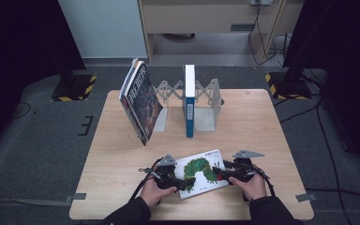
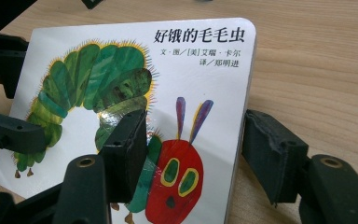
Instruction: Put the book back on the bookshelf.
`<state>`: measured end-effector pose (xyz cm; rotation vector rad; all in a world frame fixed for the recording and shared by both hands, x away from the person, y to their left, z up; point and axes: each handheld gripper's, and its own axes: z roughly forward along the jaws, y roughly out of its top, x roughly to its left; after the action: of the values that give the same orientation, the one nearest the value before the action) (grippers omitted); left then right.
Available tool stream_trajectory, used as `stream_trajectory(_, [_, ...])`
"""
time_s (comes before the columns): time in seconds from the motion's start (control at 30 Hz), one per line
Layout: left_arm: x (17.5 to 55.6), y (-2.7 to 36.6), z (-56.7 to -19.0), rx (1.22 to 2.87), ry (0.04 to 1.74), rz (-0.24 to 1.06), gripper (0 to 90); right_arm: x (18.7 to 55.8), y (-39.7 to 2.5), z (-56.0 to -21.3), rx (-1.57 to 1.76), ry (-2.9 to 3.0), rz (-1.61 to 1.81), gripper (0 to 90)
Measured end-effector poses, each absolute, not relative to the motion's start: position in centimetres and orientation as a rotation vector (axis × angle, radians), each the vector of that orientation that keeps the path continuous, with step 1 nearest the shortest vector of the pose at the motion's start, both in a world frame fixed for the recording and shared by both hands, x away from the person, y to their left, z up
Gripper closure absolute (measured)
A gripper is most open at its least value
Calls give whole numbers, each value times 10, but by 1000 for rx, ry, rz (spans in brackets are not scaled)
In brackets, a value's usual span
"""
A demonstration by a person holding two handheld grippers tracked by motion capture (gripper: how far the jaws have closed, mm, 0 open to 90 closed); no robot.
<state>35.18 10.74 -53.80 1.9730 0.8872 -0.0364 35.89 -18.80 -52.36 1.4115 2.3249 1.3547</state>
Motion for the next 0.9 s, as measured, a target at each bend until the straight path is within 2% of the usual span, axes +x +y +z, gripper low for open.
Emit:
stream_trajectory(0.2, [352,109,-538,1945,886,-50,260,358,-190,-525,1429,2340,1352,383])
stream_trajectory(0.5, [352,111,-531,1898,873,-47,393,358,-193,-522,1425,2316,1397,379])
stream_trajectory(0.77, [351,112,-515,1872,832,-24,544,360,-199,-514,1389,2240,1459,438])
stream_trajectory(0.9, [350,112,-509,1874,812,4,598,360,-199,-512,1356,2216,1484,434])
